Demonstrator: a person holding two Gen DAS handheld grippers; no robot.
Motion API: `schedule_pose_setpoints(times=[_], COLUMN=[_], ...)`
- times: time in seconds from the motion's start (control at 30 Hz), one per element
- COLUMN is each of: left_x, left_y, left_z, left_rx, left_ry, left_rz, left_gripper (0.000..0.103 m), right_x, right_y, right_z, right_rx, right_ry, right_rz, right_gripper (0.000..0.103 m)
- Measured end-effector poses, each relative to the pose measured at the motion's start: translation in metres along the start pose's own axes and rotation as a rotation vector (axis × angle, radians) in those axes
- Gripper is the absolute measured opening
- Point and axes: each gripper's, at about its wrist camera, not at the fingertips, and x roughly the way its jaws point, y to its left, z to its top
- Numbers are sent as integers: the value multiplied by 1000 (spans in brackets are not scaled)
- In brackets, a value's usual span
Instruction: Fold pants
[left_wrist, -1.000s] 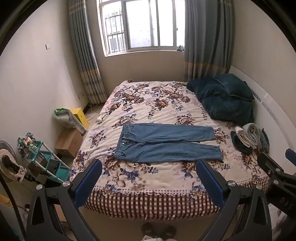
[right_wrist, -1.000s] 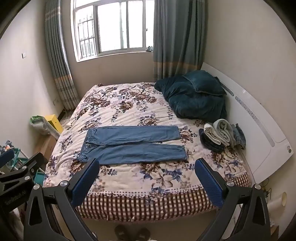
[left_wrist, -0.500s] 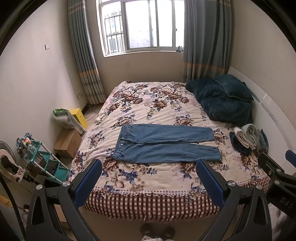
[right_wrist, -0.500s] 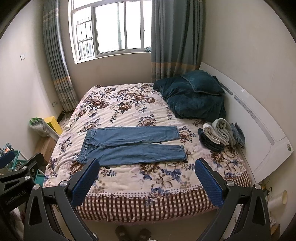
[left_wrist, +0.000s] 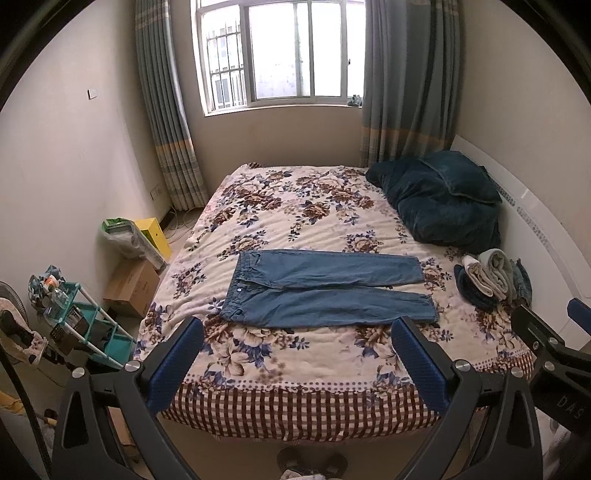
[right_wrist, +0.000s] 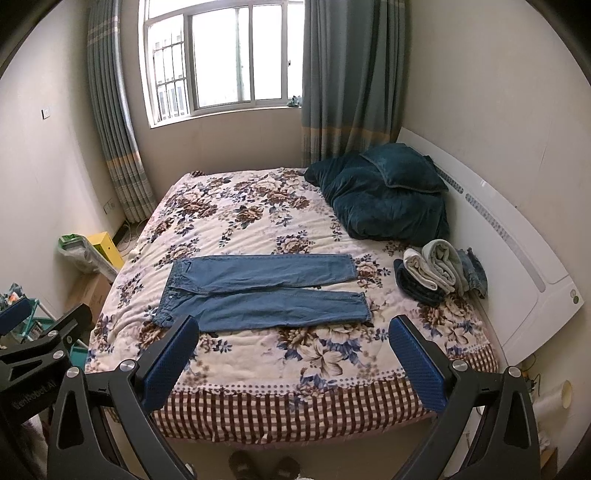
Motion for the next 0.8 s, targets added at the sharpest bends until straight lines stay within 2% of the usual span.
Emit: schedule_pose_setpoints(times=[0.8], left_x=[-4], left_y=[-2], left_z=[2], left_rx=[-5], left_ry=[-10], left_rz=[3], left_gripper=[103], right_x=[-1], right_y=[1], right_z=[2], right_rx=[-2], right_ry=[-5], right_rz=[1], right_gripper=[103])
